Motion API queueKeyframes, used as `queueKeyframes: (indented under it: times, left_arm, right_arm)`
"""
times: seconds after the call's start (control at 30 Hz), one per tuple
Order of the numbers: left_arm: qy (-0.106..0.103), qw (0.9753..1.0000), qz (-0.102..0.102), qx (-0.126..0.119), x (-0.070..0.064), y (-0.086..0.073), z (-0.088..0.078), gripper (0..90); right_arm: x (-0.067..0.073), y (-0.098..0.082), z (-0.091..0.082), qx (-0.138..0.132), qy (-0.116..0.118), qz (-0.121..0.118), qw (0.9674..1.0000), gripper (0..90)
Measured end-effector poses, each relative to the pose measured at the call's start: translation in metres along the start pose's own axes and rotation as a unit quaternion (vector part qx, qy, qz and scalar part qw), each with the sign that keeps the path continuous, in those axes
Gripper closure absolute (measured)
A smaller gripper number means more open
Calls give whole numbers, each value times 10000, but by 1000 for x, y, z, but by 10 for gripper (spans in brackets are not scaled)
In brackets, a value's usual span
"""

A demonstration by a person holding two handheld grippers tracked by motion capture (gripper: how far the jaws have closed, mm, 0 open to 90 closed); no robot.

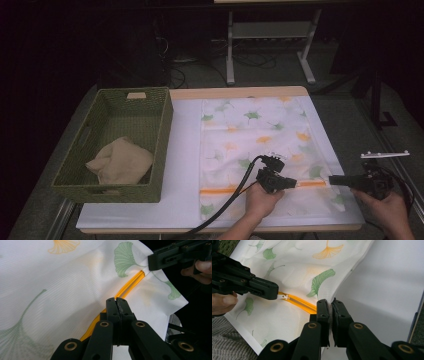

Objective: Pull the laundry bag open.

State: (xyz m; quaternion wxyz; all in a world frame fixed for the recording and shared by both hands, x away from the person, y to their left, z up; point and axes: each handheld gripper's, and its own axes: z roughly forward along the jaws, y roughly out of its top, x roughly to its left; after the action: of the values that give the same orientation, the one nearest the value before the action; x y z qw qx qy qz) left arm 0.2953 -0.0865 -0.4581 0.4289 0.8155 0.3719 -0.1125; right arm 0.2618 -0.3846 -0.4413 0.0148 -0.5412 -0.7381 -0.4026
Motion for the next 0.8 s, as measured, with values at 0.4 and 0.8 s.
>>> queueKeyframes:
  times: [0.4, 0.8]
  left_arm:
    - [148, 9999, 3, -17, 8, -7, -14, 900]
    - [217, 9997, -33, -101, 17, -16, -26, 900]
  right_arm:
    - [1, 1, -1, -5, -79, -17, 10000, 845]
    - [5, 3, 2, 45, -222, -102, 9997, 845]
